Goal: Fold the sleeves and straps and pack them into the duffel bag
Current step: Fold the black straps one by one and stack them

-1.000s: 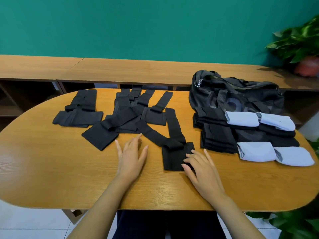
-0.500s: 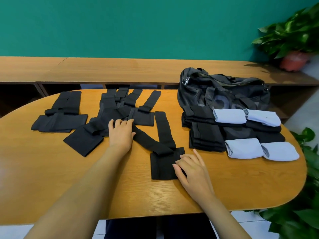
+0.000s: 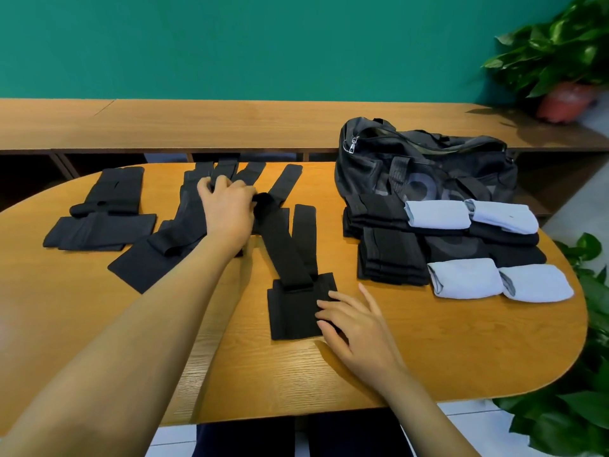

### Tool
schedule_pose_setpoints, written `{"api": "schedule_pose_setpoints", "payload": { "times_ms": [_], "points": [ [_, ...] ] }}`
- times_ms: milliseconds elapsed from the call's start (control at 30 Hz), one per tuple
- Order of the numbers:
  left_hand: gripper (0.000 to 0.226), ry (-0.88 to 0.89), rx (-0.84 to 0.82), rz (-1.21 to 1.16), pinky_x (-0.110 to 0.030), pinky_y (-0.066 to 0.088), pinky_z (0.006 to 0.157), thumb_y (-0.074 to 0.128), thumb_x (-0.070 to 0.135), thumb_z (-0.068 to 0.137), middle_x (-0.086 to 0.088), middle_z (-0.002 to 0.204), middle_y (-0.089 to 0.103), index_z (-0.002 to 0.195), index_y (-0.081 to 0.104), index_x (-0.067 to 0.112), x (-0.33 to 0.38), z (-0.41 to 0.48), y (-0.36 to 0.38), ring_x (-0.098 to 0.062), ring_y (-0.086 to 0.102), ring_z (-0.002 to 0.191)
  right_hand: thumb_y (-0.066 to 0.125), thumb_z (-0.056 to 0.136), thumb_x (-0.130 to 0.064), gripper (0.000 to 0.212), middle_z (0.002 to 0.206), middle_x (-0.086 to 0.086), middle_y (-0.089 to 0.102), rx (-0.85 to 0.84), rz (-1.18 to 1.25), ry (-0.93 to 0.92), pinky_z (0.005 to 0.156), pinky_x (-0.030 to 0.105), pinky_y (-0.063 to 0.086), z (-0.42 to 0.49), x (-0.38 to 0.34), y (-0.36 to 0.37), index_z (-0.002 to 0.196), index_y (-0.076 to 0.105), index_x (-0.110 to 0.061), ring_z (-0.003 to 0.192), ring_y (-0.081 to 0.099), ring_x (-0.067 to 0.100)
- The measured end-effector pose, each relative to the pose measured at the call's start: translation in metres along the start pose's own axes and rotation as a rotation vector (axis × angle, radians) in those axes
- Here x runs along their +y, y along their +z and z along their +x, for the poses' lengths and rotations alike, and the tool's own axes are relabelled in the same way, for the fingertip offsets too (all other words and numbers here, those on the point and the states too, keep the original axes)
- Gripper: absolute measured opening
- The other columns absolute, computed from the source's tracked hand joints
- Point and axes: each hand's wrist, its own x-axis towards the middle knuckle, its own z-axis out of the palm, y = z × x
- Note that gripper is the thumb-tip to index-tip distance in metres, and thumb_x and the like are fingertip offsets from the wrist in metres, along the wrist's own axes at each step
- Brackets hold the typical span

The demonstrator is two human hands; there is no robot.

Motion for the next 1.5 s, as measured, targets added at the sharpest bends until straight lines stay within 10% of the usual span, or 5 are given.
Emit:
{"api": "schedule_pose_setpoints", "payload": {
  "times_ms": [133,400,967,1200,1500],
  "points": [
    [0.04,-0.007,-0.043,-0.146,-0.055,0.005,0.118,0.058,0.025,0.096,-0.002,0.137,0.054,0.136,0.053,0.021,0.018,-0.018,-0.002,-0.027,0.04,0.131,0.027,0.104,-0.051,0.047,0.144,-0.019,0.046,-0.098,-0.01,-0.011,0.123,0.038,0.006,0.0,-0.001,-0.001,0.135,0.056,-0.032,0.142,0.028,-0.002],
    [0.052,0.469,-0.152,-0.392,-0.048,-0.002,0.12,0.052,0.065,0.085,0.015,0.121,0.066,0.122,0.065,0.03,0.028,-0.158,-0.015,-0.002,0.056,0.118,0.009,0.099,-0.058,0.069,0.143,-0.005,0.052,-0.067,-0.078,0.152,0.122,0.029,0.011,0.002,-0.003,-0.005,0.144,0.046,-0.021,0.138,0.036,0.004],
    [0.041,0.374,-0.008,-0.303,-0.05,0.011,0.12,0.078,-0.012,0.069,-0.008,0.109,0.073,0.104,0.073,0.008,-0.055,-0.213,-0.005,-0.017,0.07,0.103,0.035,0.098,-0.049,0.051,0.136,0.004,0.059,-0.021,-0.036,0.272,0.114,0.031,0.02,0.0,-0.007,-0.003,0.13,0.063,-0.02,0.141,0.036,0.023],
    [0.046,0.299,0.002,-0.284,-0.058,0.013,0.118,0.038,0.041,0.099,-0.002,0.117,0.07,0.112,0.071,0.013,-0.068,-0.214,-0.013,-0.013,0.065,0.111,0.03,0.098,-0.05,0.052,0.113,-0.004,0.063,0.041,-0.135,0.165,0.103,0.044,0.045,-0.002,-0.005,-0.005,0.11,0.071,-0.019,0.119,0.044,0.013],
    [0.067,0.38,-0.227,-0.447,-0.043,-0.023,0.117,0.034,0.064,0.092,0.01,0.156,0.032,0.149,0.038,0.028,0.017,-0.178,-0.007,0.002,0.013,0.145,0.014,0.093,-0.067,0.071,0.153,-0.01,0.04,-0.186,-0.131,0.03,0.119,0.028,-0.003,0.007,0.007,-0.013,0.142,0.05,-0.029,0.148,0.015,0.008]
  ]
}}
